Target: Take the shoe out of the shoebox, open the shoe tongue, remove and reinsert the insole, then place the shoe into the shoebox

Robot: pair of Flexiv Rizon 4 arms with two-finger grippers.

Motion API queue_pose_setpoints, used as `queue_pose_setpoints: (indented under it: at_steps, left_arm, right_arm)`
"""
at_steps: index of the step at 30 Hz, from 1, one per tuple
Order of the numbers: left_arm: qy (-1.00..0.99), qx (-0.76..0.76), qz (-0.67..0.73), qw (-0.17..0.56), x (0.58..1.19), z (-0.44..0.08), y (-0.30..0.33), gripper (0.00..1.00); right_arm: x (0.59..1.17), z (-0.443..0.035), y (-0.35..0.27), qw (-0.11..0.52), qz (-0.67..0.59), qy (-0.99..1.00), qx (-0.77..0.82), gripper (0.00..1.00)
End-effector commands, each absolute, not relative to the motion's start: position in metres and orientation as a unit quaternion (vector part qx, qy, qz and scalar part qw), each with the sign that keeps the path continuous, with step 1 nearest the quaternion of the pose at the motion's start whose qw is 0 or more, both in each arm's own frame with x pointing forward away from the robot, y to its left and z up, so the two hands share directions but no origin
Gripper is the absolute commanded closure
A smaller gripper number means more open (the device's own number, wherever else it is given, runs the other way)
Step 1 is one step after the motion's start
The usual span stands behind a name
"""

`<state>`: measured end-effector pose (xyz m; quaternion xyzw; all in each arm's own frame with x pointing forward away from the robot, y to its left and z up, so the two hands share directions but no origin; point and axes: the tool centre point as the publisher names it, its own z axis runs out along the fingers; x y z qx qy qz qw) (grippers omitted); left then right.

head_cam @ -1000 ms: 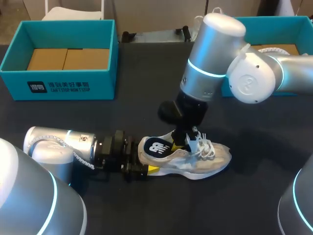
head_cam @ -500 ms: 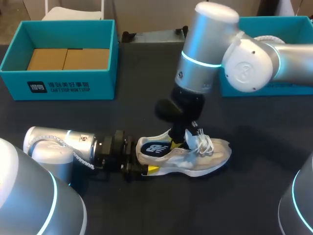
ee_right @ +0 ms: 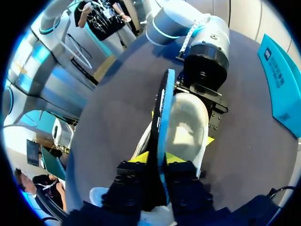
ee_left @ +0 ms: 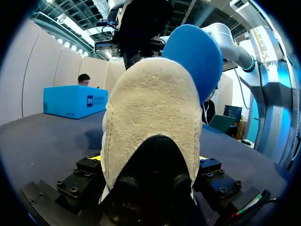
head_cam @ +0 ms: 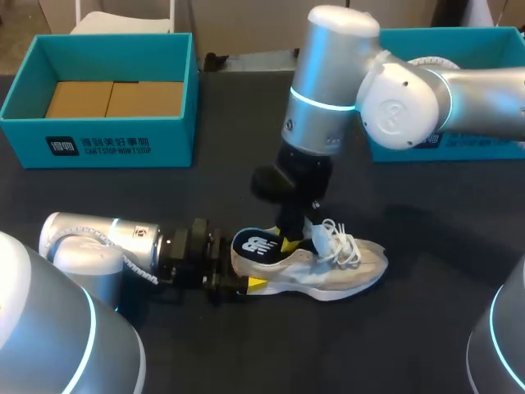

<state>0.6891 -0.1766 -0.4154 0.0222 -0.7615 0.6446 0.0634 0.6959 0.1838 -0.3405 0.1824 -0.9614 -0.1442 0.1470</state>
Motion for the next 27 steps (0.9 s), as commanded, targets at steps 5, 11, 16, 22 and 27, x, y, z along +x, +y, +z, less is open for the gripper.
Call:
queue_pose_setpoints:
  at_steps: [5,11,16,22,27]
  left_arm:
    - [-0.761,0.023,0.645,0.063,0.689,-0.415,-0.178,1.00]
    - [-0.761,0.023,0.645,0.063,0.689,-0.415,-0.178,1.00]
    - [-0.761,0.023,0.645,0.063,0.689,-0.415,-0.178,1.00]
    - [-0.761,0.023,0.645,0.063,0.689,-0.415,-0.178,1.00]
    - [-0.761,0.023,0.645,0.063,0.689,-0.415,-0.178,1.00]
  right_arm:
    - [0.696,-0.343,0.181,0.149,-0.142,-0.962,0.178,0.71]
    - [0.698,-0.349,0.181,0.156,-0.144,-0.963,0.169,0.71]
    - [0.698,-0.348,0.189,0.156,-0.140,-0.963,0.172,0.75]
    - [0.697,-0.343,0.193,0.156,-0.126,-0.964,0.174,1.00]
    - [0.694,-0.336,0.198,0.161,-0.121,-0.960,0.194,1.00]
